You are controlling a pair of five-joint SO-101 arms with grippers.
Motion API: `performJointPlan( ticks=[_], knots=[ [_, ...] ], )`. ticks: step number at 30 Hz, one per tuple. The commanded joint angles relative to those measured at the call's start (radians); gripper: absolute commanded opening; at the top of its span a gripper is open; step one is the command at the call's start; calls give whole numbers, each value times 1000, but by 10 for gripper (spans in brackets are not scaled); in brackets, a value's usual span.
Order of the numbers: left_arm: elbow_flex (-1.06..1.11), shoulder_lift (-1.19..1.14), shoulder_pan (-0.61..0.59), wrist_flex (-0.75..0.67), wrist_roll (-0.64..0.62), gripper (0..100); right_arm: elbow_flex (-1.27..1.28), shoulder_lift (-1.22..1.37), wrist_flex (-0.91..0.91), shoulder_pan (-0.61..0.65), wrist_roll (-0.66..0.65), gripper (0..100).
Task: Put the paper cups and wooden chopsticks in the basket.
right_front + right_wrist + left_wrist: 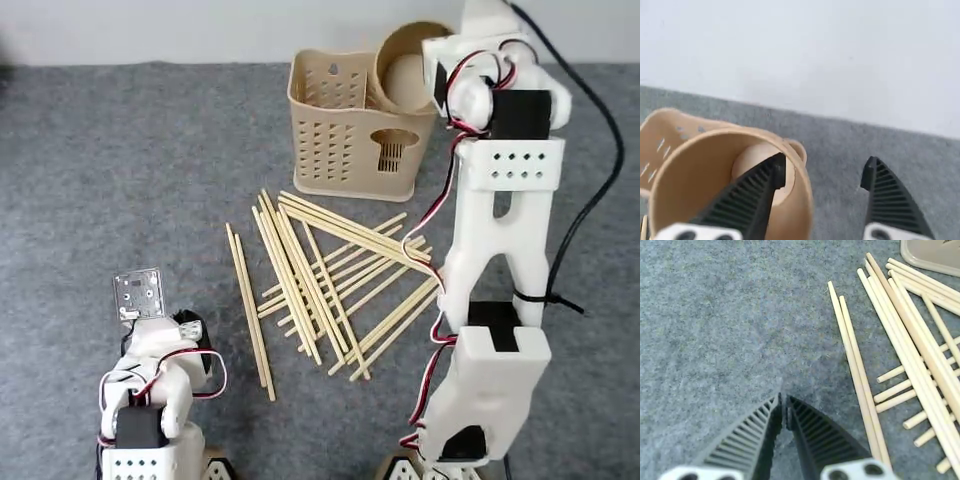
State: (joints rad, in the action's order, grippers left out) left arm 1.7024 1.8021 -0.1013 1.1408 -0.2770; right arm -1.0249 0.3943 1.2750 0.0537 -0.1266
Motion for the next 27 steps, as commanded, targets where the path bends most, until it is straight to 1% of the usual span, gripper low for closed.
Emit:
performJointPlan(
  ticks=[1, 9, 13, 17, 25, 27],
  knots=[
    [-19, 14, -2, 3, 5, 14, -12, 21, -67, -8, -6, 263],
    [-19, 14, -2, 3, 5, 14, -12, 90, -197, 15, -2, 263],
    [-19, 14, -2, 3, 5, 14, -15, 77, -173, 27, -2, 263],
    [-19, 14, -2, 3, 5, 14, -71, 25, -5, 39, -2, 263],
    [-19, 14, -2, 3, 5, 14, -121, -70, 486, 108, -8, 263],
    [-19, 14, -2, 3, 5, 14, -110, -76, 524, 119, -8, 263]
  ],
)
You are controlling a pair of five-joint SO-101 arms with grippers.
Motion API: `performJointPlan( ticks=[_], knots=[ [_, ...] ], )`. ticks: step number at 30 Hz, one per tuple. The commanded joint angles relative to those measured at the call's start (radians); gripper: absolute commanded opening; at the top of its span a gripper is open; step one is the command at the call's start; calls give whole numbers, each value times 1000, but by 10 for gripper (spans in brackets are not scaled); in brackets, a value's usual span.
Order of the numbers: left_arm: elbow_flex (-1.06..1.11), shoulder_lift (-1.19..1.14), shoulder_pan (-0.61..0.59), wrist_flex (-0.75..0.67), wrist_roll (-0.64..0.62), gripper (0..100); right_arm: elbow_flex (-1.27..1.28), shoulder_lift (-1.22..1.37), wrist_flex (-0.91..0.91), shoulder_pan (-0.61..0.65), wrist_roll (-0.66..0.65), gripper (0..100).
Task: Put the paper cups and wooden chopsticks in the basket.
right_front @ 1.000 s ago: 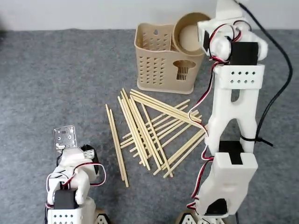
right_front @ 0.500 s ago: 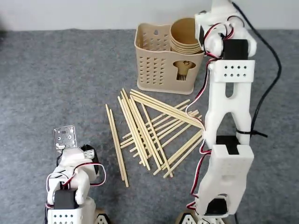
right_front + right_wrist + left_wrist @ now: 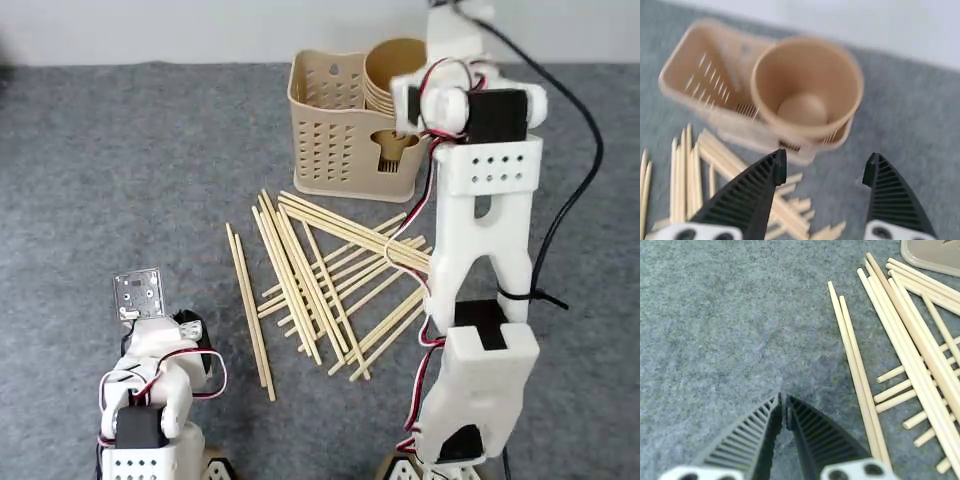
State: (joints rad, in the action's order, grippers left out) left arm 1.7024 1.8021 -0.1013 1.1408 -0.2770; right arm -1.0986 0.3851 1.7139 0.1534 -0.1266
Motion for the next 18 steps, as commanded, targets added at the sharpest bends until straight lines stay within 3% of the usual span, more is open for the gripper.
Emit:
performJointPlan(
  ticks=[1, 15, 18],
  knots=[
    [-19, 14, -2, 3, 5, 14, -20, -68, 84, 13, -8, 263],
    [-19, 14, -2, 3, 5, 14, 416, -260, 82, 16, -12, 262],
    [-19, 14, -2, 3, 5, 14, 555, -335, 82, 50, -83, 262]
  ],
)
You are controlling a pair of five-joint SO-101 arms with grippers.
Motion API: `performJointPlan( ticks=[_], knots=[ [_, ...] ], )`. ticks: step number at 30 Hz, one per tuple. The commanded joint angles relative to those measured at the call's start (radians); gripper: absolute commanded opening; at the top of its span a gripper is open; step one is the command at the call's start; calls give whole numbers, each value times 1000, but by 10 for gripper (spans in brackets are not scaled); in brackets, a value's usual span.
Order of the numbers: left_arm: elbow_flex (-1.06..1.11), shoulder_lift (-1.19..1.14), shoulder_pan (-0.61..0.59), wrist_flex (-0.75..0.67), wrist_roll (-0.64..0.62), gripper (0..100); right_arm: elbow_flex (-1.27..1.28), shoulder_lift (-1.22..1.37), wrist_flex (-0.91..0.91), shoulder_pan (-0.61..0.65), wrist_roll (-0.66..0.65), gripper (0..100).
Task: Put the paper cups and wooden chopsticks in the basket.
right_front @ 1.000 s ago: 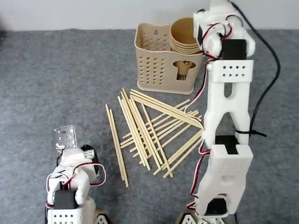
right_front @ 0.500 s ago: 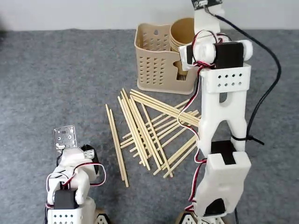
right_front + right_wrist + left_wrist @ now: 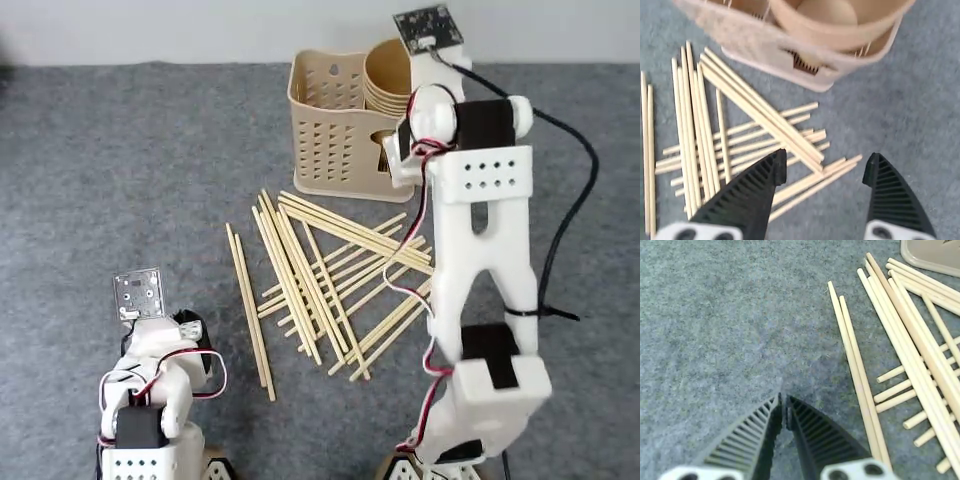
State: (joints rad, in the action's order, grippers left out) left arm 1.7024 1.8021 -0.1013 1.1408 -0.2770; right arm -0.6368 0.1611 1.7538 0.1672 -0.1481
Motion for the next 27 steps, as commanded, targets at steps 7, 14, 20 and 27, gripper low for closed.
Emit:
performJointPlan(
  ticks=[7, 14, 20, 27],
  knots=[
    [-19, 14, -2, 3, 5, 14, 450, -231, 24, 110, -183, 262],
    [-19, 14, -2, 3, 5, 14, 723, -231, -240, 237, -110, 262],
    [-19, 14, -2, 3, 5, 14, 856, -229, -547, 349, 12, 262],
    [-19, 14, -2, 3, 5, 14, 867, -183, -667, 450, 115, 262]
  ],
)
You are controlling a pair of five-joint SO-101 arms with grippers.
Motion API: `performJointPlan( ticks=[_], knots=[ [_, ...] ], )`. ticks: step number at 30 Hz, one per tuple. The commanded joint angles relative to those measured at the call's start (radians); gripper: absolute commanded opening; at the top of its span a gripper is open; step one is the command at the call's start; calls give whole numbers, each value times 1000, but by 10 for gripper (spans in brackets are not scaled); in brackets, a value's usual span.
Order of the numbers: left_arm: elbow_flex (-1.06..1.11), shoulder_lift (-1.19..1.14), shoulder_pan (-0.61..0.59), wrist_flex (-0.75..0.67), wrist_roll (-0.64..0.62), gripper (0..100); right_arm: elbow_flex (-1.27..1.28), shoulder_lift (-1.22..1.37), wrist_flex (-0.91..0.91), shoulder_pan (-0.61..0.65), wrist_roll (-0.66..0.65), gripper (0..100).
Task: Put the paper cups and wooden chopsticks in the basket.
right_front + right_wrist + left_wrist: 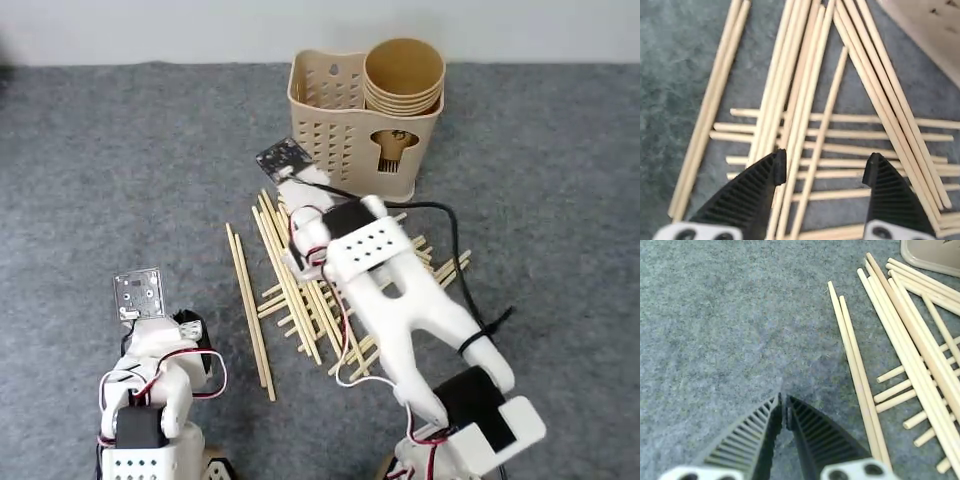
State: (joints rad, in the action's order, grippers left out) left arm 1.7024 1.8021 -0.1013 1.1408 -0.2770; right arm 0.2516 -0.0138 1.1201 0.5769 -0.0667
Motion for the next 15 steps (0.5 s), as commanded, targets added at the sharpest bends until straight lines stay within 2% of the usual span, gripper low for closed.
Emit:
performJointPlan(
  ticks=[1, 9, 15],
  knots=[
    [-19, 14, -2, 3, 5, 14, -31, 16, -33, 53, 40, 262],
    [-19, 14, -2, 3, 5, 14, -196, 283, -25, 58, 58, 262],
    [-19, 14, -2, 3, 5, 14, -315, 438, -24, 4, 55, 262]
  ],
)
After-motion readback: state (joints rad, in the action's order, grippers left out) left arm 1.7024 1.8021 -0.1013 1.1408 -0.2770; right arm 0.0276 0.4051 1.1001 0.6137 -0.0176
